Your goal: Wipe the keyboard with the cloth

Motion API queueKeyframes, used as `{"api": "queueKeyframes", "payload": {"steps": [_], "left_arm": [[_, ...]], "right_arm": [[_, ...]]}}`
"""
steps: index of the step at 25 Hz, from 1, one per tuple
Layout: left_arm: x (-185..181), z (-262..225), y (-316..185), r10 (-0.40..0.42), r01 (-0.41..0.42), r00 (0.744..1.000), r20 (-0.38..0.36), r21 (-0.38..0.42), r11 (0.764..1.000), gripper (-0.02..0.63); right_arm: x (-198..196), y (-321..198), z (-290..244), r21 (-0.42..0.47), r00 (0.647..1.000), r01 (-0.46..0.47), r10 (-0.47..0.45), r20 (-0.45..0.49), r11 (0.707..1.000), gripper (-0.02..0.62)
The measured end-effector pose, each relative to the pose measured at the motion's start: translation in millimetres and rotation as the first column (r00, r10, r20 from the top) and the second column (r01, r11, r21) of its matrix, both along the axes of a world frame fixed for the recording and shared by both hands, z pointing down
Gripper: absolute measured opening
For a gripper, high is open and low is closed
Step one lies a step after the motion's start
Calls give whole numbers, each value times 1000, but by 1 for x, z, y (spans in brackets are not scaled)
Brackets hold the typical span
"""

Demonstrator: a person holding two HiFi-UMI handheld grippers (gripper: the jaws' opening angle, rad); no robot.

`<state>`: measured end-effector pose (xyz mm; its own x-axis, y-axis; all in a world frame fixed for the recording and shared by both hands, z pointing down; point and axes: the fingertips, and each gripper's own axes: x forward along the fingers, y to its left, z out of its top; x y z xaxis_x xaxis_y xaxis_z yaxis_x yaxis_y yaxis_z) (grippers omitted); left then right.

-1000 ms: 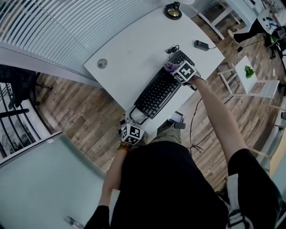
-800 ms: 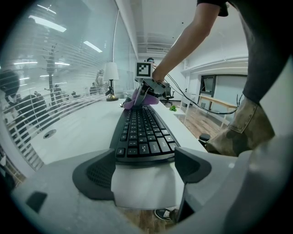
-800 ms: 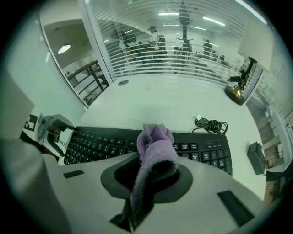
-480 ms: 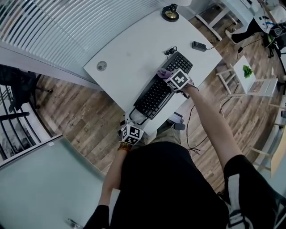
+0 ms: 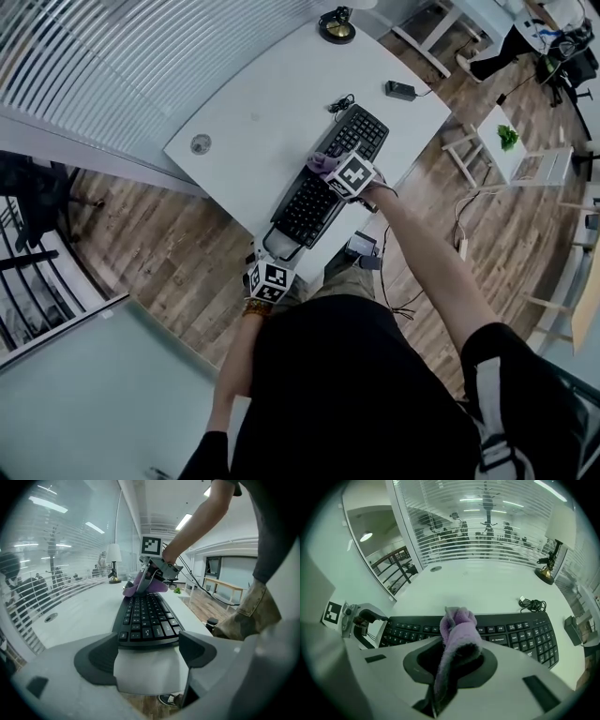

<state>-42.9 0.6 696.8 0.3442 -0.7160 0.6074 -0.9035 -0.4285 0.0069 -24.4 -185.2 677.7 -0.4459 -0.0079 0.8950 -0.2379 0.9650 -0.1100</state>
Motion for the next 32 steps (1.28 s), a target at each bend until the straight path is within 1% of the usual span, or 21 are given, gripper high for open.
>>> {"api": "queueKeyframes", "payload": {"steps": [9,13,22,24,27,32], "left_arm": [[0,2,-1,0,0,1000,1,-2,1000,400],[2,1,-1,2,-2,1000,3,-4,1000,400],[0,2,0,2,-2,1000,-2,0,1000,400],[-1,2,0,2,-2,1000,-3,2,1000,400],[-1,2,-1,2,-2,1000,-2,7,1000,400],[-1,2,0,2,-2,1000,-4,5,1000,400]], "right_arm": [[-10,35,2,-20,999,38,-38,9,999,54],[-15,56,1,-33,997,72,-71,16,997,54],[-29,98,1,-77,995,90,-87,47,993,54],[-32,110,-1,-88,993,113,-109,46,990,54],[-33,123,0,-81,989,148,-145,38,986,52],[-41,141,-1,-95,986,165,-160,57,982,52]]}}
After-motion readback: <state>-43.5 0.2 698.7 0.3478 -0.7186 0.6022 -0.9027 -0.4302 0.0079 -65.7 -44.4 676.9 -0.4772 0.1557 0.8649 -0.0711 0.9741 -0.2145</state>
